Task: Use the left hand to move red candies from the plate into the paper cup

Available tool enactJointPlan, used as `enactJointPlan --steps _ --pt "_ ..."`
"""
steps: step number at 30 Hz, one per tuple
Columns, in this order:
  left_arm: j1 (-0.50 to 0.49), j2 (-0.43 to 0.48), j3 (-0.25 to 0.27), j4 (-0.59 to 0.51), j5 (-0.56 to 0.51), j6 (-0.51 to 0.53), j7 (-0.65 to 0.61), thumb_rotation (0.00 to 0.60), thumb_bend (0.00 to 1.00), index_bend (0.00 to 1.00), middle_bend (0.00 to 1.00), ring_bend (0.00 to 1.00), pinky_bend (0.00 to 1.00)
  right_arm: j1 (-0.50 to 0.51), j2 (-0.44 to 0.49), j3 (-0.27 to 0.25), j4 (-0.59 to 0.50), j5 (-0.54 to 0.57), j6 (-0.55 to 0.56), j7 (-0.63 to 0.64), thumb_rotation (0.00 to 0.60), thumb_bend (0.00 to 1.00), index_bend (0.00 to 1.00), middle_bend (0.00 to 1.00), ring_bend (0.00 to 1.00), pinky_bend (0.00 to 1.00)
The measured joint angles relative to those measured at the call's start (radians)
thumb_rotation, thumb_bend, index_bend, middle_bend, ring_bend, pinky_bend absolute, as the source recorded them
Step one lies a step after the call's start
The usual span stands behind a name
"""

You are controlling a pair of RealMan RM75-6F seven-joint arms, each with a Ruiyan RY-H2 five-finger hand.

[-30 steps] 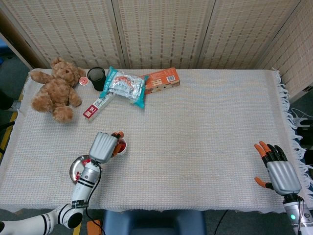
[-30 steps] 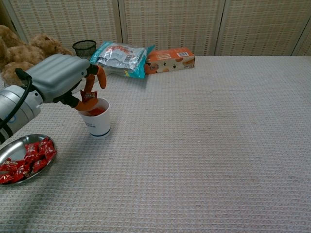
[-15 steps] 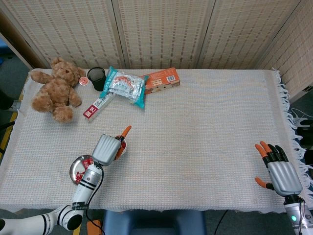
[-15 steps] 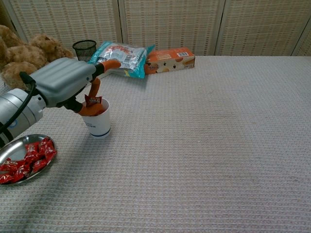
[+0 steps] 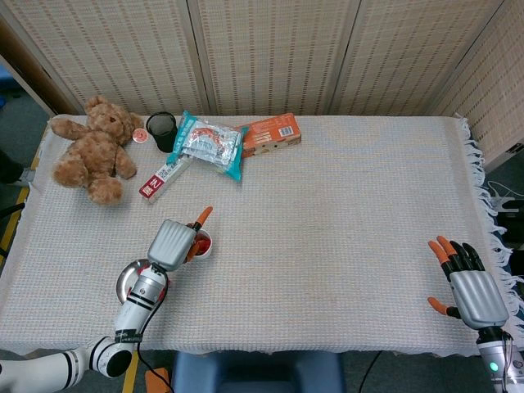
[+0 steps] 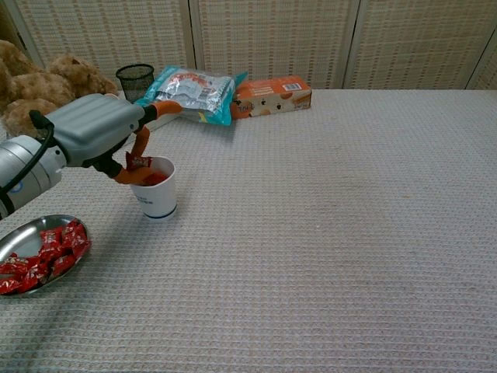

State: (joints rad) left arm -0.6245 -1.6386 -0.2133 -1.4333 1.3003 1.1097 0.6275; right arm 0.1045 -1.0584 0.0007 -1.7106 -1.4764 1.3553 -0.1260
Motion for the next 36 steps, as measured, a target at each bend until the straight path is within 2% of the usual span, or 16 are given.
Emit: enactJointPlan --steps 6,11,19,25,28,32,36 --pt "0.000 0.030 0.017 -0.032 -0.026 -0.012 0.002 0.600 0.33 0.00 0.00 0.62 0.93 0.001 -0.003 0.001 0.000 0.001 -0.001 -0.005 0.600 0.09 0.00 0.00 0.00 0.00" --pt "-0.006 0.036 0.024 -0.044 -0.027 -0.006 -0.004 0.600 0.31 0.00 0.00 0.42 0.78 0.002 -0.004 0.001 -0.001 0.003 -0.004 -0.008 0.600 0.09 0.00 0.00 0.00 0.00" --pt "-0.012 0.043 0.035 -0.060 -0.018 0.008 -0.015 0.600 0.31 0.00 0.00 0.39 0.75 0.001 -0.002 0.002 0.001 0.004 -0.004 -0.004 0.600 0.09 0.00 0.00 0.00 0.00" --pt "0.011 0.095 0.067 -0.150 0.062 0.071 -0.031 0.600 0.30 0.00 0.00 0.39 0.76 0.002 -0.003 0.000 0.001 0.003 -0.007 -0.005 0.600 0.09 0.00 0.00 0.00 0.00" --pt "0.040 0.144 0.101 -0.218 0.122 0.118 -0.045 0.600 0.30 0.00 0.00 0.41 0.77 0.002 -0.003 -0.002 -0.001 -0.001 -0.007 -0.007 0.600 0.09 0.00 0.00 0.00 0.00" --pt "0.112 0.204 0.187 -0.263 0.199 0.191 -0.058 0.600 0.30 0.00 0.00 0.48 0.83 0.000 -0.002 -0.005 -0.002 -0.010 -0.002 -0.005 0.600 0.09 0.00 0.00 0.00 0.00" --pt "0.201 0.239 0.279 -0.269 0.233 0.250 -0.105 0.600 0.30 0.00 0.01 0.53 0.86 0.001 -0.002 -0.009 -0.004 -0.019 -0.003 -0.004 0.600 0.09 0.00 0.00 0.00 0.00"
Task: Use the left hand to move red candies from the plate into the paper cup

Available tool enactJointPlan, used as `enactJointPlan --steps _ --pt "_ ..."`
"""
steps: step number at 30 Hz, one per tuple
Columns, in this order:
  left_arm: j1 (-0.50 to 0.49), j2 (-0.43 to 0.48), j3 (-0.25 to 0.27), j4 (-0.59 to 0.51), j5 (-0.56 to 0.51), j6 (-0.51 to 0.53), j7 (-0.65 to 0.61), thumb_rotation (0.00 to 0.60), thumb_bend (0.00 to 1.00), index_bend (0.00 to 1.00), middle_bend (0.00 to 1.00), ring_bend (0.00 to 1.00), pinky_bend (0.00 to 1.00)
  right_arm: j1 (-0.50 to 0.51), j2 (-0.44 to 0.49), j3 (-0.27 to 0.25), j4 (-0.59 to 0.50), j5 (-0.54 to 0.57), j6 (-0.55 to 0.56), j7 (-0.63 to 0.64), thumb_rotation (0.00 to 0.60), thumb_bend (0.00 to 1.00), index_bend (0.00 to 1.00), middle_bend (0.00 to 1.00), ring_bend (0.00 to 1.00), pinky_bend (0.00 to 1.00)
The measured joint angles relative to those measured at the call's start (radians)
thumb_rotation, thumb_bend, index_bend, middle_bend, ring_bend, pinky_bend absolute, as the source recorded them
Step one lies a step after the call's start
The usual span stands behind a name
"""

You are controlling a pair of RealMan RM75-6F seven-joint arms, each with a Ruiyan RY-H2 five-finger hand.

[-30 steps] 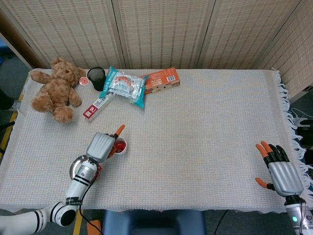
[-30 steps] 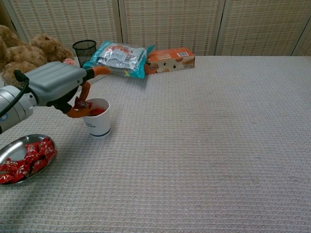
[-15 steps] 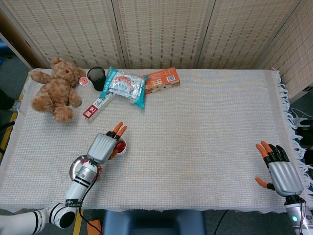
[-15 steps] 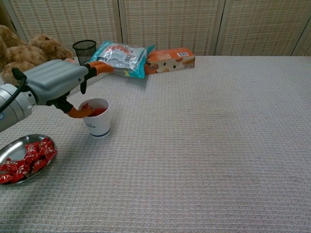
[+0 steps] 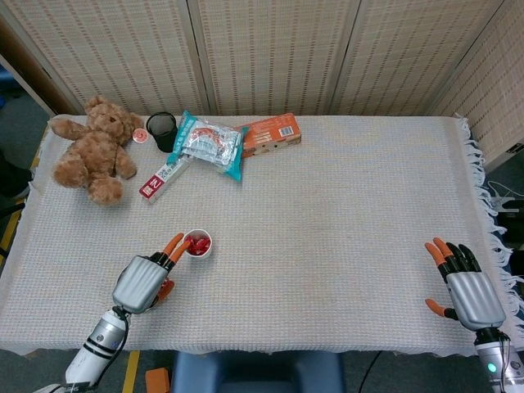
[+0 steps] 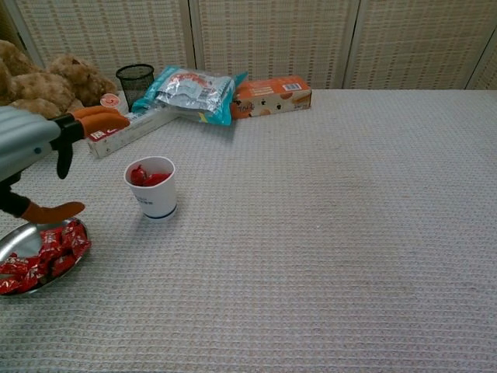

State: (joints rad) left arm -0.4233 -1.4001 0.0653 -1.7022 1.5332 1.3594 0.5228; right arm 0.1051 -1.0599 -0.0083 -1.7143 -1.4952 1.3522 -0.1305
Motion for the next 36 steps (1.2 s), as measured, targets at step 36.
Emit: enactJointPlan --steps 36 --pt "0.191 -0.134 0.000 0.340 -0.061 -0.007 -0.077 0.600 0.31 0.00 0.09 0.58 0.89 -0.014 -0.002 -0.026 0.015 -0.107 0.059 0.051 0.600 0.09 0.00 0.00 0.00 0.00"
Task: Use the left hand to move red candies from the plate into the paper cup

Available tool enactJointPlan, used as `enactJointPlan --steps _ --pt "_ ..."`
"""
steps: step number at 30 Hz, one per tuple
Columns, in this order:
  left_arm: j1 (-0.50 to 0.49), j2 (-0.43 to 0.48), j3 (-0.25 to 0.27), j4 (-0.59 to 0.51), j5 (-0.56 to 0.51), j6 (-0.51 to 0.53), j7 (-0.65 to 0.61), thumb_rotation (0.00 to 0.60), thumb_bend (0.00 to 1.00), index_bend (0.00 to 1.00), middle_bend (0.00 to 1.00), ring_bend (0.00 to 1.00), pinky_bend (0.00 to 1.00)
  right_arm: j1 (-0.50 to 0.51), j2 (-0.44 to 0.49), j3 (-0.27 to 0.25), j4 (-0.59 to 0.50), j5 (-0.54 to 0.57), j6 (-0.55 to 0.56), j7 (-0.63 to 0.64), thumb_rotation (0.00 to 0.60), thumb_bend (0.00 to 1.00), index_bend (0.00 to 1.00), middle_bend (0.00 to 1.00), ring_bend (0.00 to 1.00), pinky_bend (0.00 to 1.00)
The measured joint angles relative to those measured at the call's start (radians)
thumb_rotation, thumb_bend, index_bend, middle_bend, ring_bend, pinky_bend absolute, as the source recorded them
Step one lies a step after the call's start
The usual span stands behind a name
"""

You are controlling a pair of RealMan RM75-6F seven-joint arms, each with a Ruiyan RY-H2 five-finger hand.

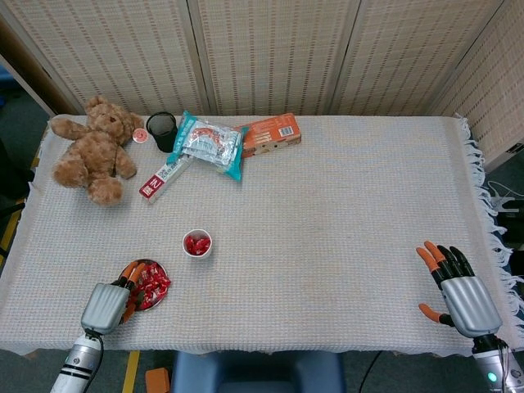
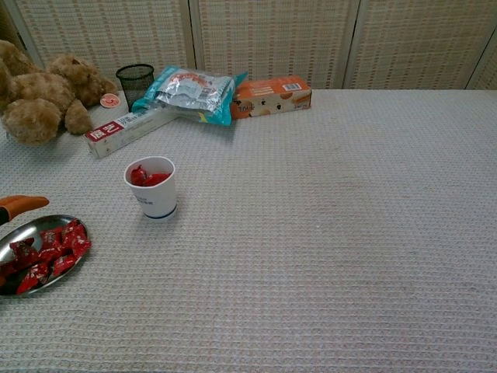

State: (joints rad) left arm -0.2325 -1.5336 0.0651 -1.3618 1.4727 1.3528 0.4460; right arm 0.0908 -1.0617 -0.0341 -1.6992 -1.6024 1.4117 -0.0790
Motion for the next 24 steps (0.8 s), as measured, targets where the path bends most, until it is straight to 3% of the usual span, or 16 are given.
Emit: enactJointPlan --steps 16,24 --pt "-0.051 0.052 -0.014 -0.105 -0.022 -0.120 0.014 0.600 0.31 0.03 0.15 0.60 0.89 0.005 -0.004 0.006 0.000 0.019 -0.016 -0.011 0.600 0.09 0.00 0.00 0.00 0.00" --pt "-0.054 0.027 -0.014 -0.080 0.029 -0.084 0.056 0.600 0.31 0.00 0.06 0.60 0.89 0.007 -0.002 0.006 -0.008 0.031 -0.028 -0.022 0.600 0.09 0.00 0.00 0.00 0.00"
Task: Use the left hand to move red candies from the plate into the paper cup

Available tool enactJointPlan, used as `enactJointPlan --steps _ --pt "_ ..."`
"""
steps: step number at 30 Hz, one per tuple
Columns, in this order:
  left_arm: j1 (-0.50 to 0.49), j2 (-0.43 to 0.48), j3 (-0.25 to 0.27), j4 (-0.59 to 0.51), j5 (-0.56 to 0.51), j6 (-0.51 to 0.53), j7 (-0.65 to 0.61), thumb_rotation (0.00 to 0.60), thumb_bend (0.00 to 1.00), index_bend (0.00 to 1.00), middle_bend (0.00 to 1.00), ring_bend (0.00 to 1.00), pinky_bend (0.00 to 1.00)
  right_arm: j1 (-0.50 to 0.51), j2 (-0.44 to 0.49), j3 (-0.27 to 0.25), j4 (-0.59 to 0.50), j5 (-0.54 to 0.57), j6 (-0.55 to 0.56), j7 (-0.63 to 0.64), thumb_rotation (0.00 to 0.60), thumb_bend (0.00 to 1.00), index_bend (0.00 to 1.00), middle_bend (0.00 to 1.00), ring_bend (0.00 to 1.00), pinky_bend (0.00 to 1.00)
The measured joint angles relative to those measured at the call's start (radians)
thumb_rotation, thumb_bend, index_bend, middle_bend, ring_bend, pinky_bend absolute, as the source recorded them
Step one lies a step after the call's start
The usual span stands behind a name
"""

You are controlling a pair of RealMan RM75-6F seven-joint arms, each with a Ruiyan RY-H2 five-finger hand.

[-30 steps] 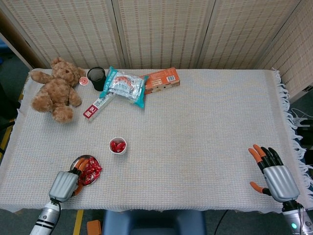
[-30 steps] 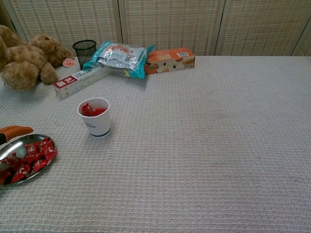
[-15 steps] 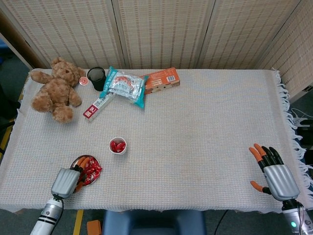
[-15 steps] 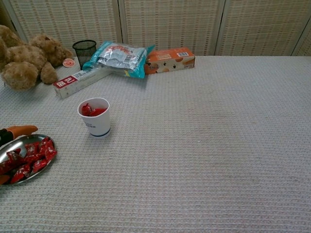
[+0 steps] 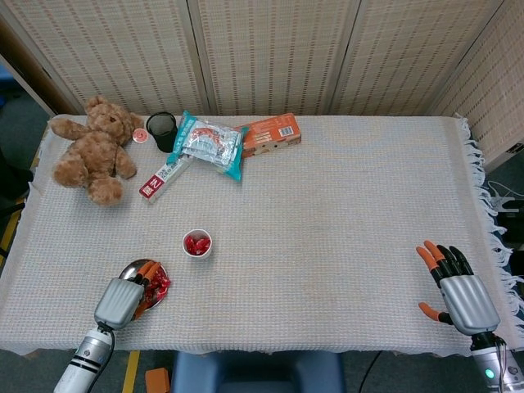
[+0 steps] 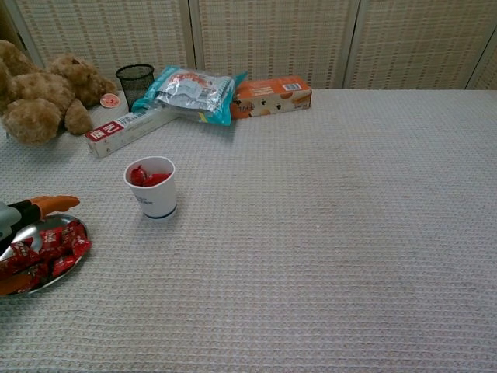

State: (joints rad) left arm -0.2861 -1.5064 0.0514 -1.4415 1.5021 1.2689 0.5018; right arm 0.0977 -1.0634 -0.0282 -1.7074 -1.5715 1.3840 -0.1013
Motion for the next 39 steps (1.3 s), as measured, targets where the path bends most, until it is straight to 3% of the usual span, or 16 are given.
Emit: enactJointPlan --steps 10,18,26,33,39 --pt "-0.011 -0.059 0.006 0.081 0.049 0.013 0.182 0.600 0.32 0.10 0.00 0.60 0.89 0.000 0.004 -0.001 -0.006 0.005 -0.005 -0.003 0.600 0.09 0.00 0.00 0.00 0.00" --pt "-0.020 -0.081 0.008 0.095 0.047 -0.014 0.262 0.600 0.32 0.11 0.09 0.61 0.89 -0.001 0.005 -0.001 -0.004 0.004 -0.001 0.001 0.600 0.09 0.00 0.00 0.00 0.00" --pt "-0.010 -0.079 0.011 0.097 0.054 0.010 0.256 0.600 0.32 0.26 0.28 0.64 0.91 0.000 0.003 -0.001 -0.003 0.004 -0.004 0.001 0.600 0.09 0.00 0.00 0.00 0.00" --pt "-0.004 -0.075 0.012 0.110 0.058 0.014 0.233 0.600 0.32 0.29 0.29 0.64 0.91 0.000 0.001 -0.001 -0.003 0.004 -0.004 -0.002 0.600 0.09 0.00 0.00 0.00 0.00" --pt "-0.008 -0.079 0.009 0.112 0.059 0.007 0.235 0.600 0.32 0.25 0.28 0.64 0.91 0.000 0.002 -0.001 -0.004 0.007 -0.006 -0.003 0.600 0.09 0.00 0.00 0.00 0.00"
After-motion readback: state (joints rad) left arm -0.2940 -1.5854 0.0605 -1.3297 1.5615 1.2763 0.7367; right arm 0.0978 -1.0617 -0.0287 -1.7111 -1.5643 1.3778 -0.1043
